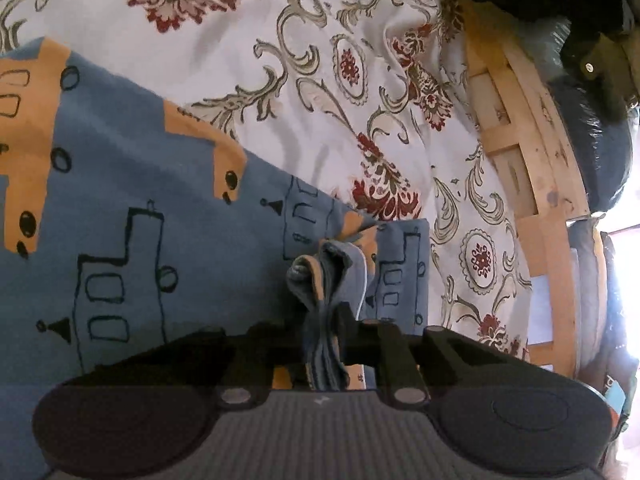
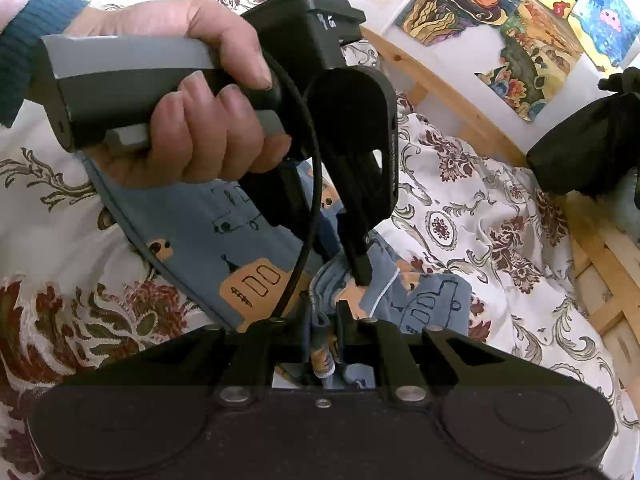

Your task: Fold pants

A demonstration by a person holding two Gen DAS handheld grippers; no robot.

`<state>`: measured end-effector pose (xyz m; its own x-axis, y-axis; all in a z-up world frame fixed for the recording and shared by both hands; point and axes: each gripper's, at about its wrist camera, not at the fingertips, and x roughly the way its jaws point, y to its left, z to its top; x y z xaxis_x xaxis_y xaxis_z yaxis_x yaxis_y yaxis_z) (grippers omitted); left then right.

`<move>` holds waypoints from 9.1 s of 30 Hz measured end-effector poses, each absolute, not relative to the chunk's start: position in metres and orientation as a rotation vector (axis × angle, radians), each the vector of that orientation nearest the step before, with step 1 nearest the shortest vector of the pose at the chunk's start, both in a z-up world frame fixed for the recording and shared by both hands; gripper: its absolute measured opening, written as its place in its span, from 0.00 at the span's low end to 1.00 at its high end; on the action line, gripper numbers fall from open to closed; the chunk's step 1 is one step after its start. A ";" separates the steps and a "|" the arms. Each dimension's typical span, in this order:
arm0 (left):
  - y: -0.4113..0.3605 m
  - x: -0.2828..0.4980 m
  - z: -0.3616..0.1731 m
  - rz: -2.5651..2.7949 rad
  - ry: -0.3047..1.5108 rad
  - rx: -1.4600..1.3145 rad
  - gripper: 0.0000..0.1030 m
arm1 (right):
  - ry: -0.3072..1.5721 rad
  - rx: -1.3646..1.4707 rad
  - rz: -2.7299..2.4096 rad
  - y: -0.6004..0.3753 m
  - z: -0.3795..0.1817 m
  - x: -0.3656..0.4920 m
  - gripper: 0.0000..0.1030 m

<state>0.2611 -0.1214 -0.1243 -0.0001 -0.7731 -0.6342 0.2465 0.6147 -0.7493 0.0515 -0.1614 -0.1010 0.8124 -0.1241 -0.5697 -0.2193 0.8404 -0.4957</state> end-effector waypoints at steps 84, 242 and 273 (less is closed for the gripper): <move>0.024 0.211 -0.102 -0.675 1.033 -0.385 0.38 | 0.706 -0.038 0.235 -0.285 -0.095 0.159 0.07; -0.193 0.046 -0.079 -0.360 0.435 0.550 0.18 | 0.788 0.714 0.394 -0.311 -0.081 0.143 0.14; -0.263 0.044 -0.096 -0.433 0.555 0.609 0.27 | 0.890 0.619 0.226 -0.352 -0.085 0.136 0.24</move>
<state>0.0444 -0.2633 -0.0960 0.7699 -0.2158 -0.6006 0.5299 0.7405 0.4133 0.1361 -0.3519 -0.0845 0.6200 0.4310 -0.6556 0.0655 0.8043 0.5906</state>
